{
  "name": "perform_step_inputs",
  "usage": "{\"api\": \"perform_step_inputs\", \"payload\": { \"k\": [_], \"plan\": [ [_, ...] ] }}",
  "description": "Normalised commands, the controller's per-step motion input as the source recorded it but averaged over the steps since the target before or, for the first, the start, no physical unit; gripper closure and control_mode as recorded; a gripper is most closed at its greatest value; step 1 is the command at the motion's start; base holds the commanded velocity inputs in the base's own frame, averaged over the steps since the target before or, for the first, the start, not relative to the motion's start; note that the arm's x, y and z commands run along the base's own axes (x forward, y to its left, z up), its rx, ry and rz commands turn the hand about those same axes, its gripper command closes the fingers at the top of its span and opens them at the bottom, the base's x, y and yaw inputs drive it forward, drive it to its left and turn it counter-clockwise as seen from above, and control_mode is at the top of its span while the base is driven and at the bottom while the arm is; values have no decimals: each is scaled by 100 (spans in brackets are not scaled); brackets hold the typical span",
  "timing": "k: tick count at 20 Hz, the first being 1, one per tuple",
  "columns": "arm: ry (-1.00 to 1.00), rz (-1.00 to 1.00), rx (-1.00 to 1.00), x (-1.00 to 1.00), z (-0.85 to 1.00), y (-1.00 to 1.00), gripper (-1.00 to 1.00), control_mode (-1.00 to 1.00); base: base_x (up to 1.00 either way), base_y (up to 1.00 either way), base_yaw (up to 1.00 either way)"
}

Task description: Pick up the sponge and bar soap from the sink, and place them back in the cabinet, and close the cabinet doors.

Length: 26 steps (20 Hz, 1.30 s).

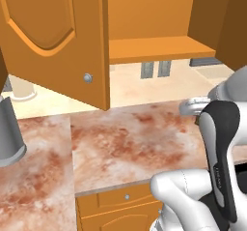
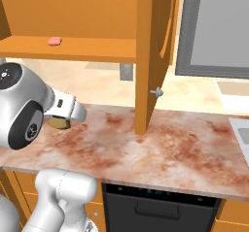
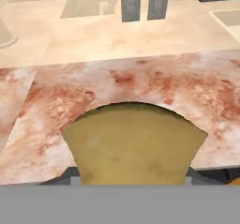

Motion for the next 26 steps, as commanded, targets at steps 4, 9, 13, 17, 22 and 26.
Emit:
{"api": "perform_step_inputs", "payload": {
  "k": [4,9,13,17,22,26],
  "plan": [
    [-23,0,0,0,29,0,100,-100,0,0,0],
    [-24,0,0,0,24,0,100,-100,0,0,0],
    [-21,0,0,7,22,1,100,-100,0,0,0],
    [-14,0,0,25,34,0,100,-100,0,0,0],
    [-2,0,0,25,42,2,100,-100,0,0,0],
    [0,0,0,31,35,6,100,-100,0,0,0]
  ]
}}
